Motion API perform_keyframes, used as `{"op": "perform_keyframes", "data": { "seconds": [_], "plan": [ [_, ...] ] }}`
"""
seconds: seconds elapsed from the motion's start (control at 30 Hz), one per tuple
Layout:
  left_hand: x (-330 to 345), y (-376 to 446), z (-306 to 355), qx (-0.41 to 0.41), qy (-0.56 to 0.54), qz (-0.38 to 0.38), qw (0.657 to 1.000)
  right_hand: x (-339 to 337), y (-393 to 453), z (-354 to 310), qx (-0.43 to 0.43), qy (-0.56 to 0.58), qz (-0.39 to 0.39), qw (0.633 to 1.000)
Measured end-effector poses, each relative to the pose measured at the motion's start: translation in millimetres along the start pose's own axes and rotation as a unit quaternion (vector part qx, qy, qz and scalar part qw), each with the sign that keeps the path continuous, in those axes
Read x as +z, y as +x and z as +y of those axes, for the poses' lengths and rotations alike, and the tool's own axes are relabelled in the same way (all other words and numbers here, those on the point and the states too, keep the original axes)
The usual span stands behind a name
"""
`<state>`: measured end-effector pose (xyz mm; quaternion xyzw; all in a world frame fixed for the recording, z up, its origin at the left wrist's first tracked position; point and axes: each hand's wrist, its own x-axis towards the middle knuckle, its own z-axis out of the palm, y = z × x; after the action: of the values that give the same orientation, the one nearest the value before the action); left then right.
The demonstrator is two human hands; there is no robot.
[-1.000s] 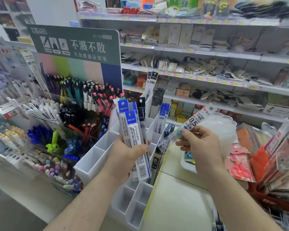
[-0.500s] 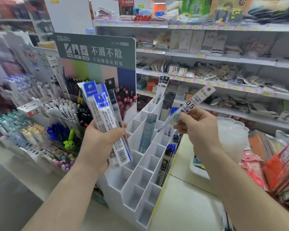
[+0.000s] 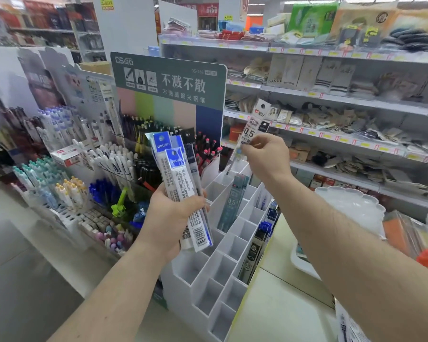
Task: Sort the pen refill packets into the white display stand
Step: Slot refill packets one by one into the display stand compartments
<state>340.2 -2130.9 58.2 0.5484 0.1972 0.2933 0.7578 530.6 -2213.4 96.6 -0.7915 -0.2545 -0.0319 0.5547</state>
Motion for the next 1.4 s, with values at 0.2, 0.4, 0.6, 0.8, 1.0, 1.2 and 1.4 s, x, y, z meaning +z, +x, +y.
{"op": "perform_keyframes", "data": {
  "seconds": [0.2, 0.4, 0.6, 0.8, 1.0, 1.2, 1.4],
  "plan": [
    [-3.2, 2.1, -2.7, 0.010, 0.018, -0.015, 1.000, 20.5, 28.0, 19.9, 0.106, -0.163, -0.126, 0.973],
    [-3.9, 4.9, -2.4, -0.002, 0.020, -0.026, 0.999, 24.7, 33.5, 26.6, 0.116, -0.240, -0.167, 0.949],
    [-4.5, 8.4, 0.0, -0.018, 0.038, -0.046, 0.998, -1.2, 13.1, 20.4, 0.097, -0.122, -0.098, 0.983],
    [12.9, 25.3, 8.5, -0.035, 0.086, -0.124, 0.988, -28.3, -53.5, -11.3, 0.063, 0.092, -0.104, 0.988],
    [39.2, 40.8, 7.7, -0.062, 0.100, -0.261, 0.958, -24.7, -83.3, -8.5, 0.023, 0.109, -0.114, 0.987],
    [51.7, 49.5, 2.2, -0.150, 0.080, -0.318, 0.933, -41.3, -84.6, 11.5, 0.068, 0.195, -0.092, 0.974],
    [62.2, 52.8, -4.8, -0.176, 0.137, -0.315, 0.923, -49.7, -89.0, 29.5, 0.080, 0.220, -0.053, 0.971]
  ]
}}
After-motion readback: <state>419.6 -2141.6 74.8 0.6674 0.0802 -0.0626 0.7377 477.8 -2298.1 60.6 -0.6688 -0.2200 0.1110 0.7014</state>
